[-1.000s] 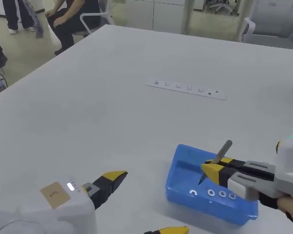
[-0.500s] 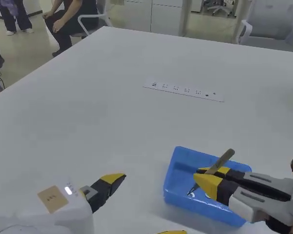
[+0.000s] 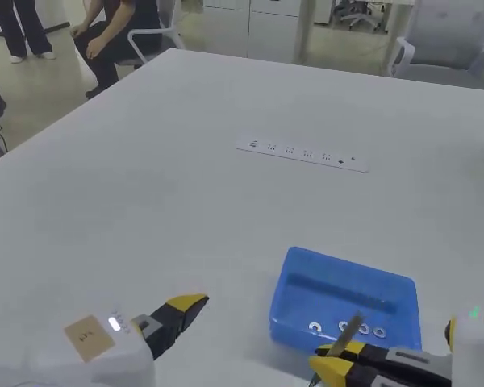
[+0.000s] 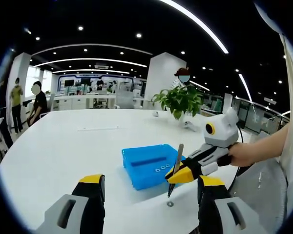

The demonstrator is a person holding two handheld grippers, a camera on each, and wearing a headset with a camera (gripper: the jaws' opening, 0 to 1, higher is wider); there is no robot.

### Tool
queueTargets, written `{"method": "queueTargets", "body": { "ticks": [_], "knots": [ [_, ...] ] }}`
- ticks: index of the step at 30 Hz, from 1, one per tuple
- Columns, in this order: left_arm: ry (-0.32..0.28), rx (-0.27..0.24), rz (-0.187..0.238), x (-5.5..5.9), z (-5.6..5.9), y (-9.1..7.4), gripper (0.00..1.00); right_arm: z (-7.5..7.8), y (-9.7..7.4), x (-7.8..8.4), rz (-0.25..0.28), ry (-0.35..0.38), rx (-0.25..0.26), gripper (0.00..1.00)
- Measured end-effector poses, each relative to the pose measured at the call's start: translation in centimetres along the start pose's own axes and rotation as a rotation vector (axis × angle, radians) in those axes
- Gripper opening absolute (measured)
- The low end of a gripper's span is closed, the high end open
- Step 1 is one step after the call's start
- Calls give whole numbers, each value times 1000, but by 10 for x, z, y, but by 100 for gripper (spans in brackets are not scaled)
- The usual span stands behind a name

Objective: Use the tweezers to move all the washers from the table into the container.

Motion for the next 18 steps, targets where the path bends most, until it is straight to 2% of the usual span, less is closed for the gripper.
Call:
{"method": "queueTargets", "body": {
  "ticks": [5,11,14,18],
  "knots": [
    [1,0,0,0,0,0,79,-4,2,5,-28,-20,5,4],
    [0,-2,1,0,-1,-1,78,-7,4,8,-55,-51,-11,4],
    [2,0,1,0,-1,-2,78,-7,5,7,-53,-66,-13,4],
    [3,-2,2,0,-1,-2,78,-10,5,7,-68,-118,-29,4]
  ]
}}
Point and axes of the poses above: the centre of the closed fingertips' face, and the gripper's own axes: y roughly forward along the fingers, z roughly to its right, x roughly out of its underside, the point moved 8 cm from there along -y, roughly backward along the fingers, and after that the axes turned 12 degrees about z, right-handed, at the moved point
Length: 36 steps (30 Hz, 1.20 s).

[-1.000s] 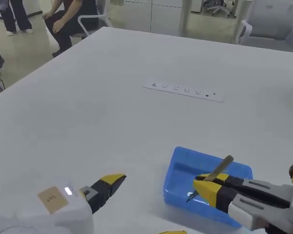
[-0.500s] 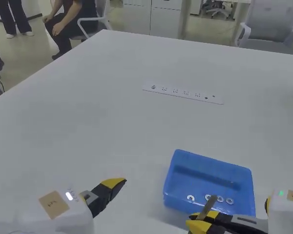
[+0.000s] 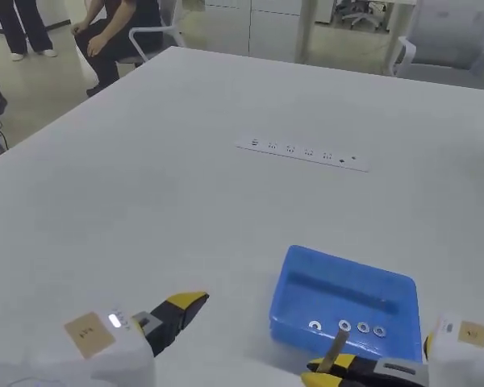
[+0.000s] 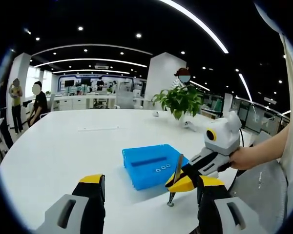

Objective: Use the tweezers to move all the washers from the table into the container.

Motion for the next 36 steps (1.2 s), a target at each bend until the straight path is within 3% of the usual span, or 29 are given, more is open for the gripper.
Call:
{"method": "queueTargets", "body": {
  "ticks": [11,18,26,31,34,36],
  "knots": [
    [1,-2,-1,-1,0,0,78,4,-3,-1,18,12,33,4],
    [-6,-5,2,-1,-1,0,78,2,0,1,10,15,22,4],
    [-3,-5,3,-1,0,1,78,-8,2,1,-14,-127,-19,4],
    [2,-3,0,-1,1,1,78,-15,-1,3,-43,-290,-47,3],
    [0,-5,5,-1,0,1,77,-16,-2,4,-48,-310,-47,3],
    [2,-4,4,-1,0,0,77,-15,-2,4,-42,-279,-32,2]
  ]
}}
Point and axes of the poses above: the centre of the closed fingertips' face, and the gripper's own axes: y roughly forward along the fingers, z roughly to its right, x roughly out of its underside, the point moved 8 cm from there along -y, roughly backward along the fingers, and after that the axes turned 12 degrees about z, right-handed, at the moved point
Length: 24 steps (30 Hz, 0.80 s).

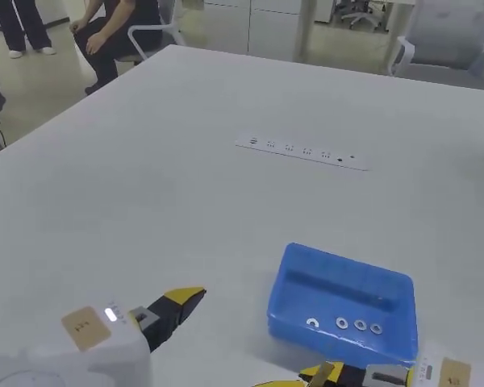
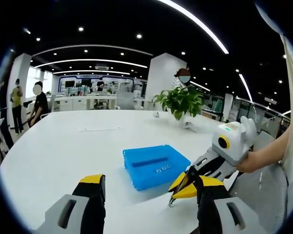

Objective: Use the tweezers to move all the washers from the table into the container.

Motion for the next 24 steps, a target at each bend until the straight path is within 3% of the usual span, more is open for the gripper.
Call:
{"method": "queueTargets", "body": {
  "ticks": [4,11,24],
  "knots": [
    [2,1,1,0,0,0,77,7,0,1,22,134,45,2],
    [3,-4,8,-1,0,0,77,19,-10,-15,90,196,77,3],
    [1,0,8,0,-1,-1,77,45,-14,-54,189,194,100,3]
  ]
}}
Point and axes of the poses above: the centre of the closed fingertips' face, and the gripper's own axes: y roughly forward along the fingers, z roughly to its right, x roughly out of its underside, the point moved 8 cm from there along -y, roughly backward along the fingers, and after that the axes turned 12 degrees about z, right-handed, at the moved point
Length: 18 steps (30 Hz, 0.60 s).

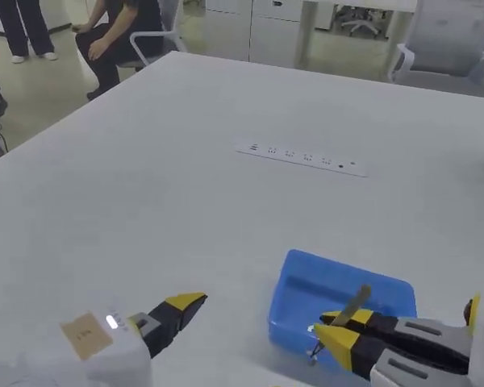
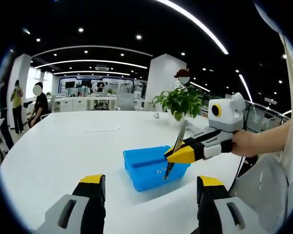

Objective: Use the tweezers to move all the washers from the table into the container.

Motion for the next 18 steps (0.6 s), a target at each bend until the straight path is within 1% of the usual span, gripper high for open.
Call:
{"method": "queueTargets", "body": {
  "ticks": [4,6,9,11,14,15,16,18],
  "knots": [
    [-2,1,-2,0,0,0,77,10,7,-9,26,-11,5,3],
    [-1,4,-3,0,0,0,77,17,11,-14,49,-3,12,3],
    [2,8,-10,1,1,0,77,28,19,-16,65,-3,33,3],
    [1,12,-13,1,1,0,77,34,23,-15,63,4,47,3],
    [4,14,-15,2,1,0,77,47,28,-9,54,23,93,3],
    [3,16,-13,1,1,0,77,52,30,-5,30,39,109,3],
    [3,15,-13,1,1,0,77,55,31,-2,18,51,120,3],
    [1,16,-17,2,1,0,77,60,34,2,20,57,127,3]
  ]
}}
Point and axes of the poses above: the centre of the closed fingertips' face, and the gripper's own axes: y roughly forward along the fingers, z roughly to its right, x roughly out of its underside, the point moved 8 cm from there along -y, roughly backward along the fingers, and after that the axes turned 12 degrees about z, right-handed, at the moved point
